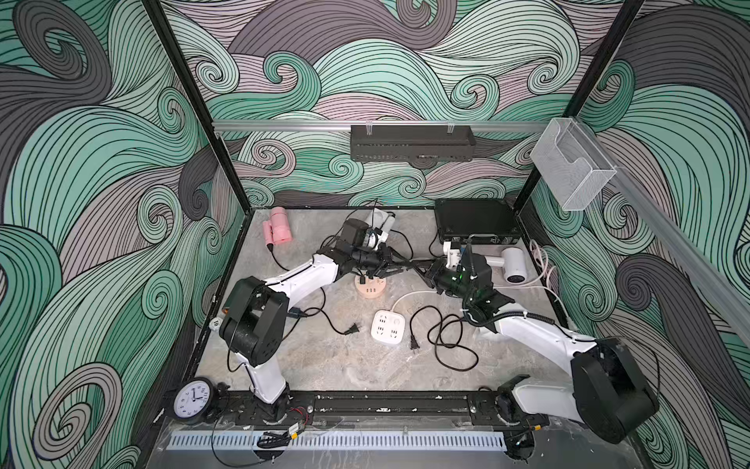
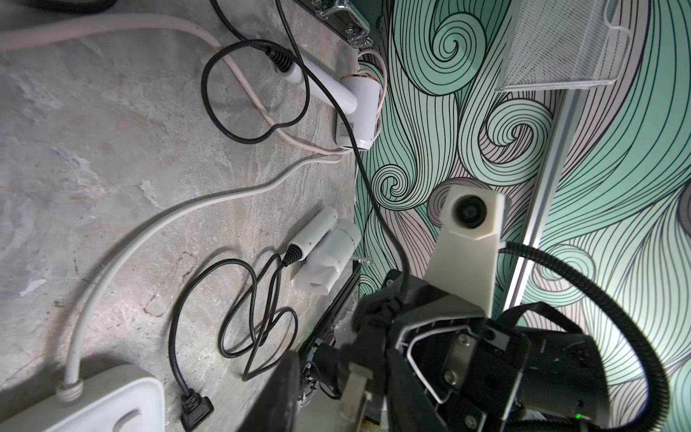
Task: Charge the blow dryers
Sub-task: Pick up the plug from the center of the board, then insert the plug into the socket.
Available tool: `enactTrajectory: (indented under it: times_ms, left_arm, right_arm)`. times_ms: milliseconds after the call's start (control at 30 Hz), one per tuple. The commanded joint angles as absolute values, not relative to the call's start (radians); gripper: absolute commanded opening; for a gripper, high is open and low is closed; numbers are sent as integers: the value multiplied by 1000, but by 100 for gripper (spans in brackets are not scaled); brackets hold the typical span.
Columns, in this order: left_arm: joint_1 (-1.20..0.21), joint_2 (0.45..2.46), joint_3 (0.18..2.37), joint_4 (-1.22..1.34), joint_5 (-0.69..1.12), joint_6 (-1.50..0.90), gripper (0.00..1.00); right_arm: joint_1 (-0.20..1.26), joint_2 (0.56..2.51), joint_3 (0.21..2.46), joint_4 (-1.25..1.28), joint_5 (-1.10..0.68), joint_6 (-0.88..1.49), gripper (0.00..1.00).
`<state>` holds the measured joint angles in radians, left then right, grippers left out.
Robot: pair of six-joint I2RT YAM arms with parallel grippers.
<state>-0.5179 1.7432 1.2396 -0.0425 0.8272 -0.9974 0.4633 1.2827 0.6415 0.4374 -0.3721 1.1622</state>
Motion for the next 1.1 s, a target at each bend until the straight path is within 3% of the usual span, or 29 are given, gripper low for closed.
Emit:
enactTrajectory:
  times_ms: [0,233,433,733,1067]
  left_arm:
    - [-472,1698,1292,-172,835,-905,43]
    - [-373,1589,1318,-433,778,-737,43]
    - [-332,1476,1300,-623,660,-621,43]
    - [-247,1320,1103,-593,682,-626,43]
    - [-159,1253,989,-571,749,-614,43]
  right_arm:
    - [465,1255,679,351,-336,1084,5]
    - [546,1290,846,48,-184,833,2]
    - [680,1421,970,-34,-7,741,1]
    - [811,1676,1160,-136,176,639,0]
    - [816,1865,1334,-265,257,563,0]
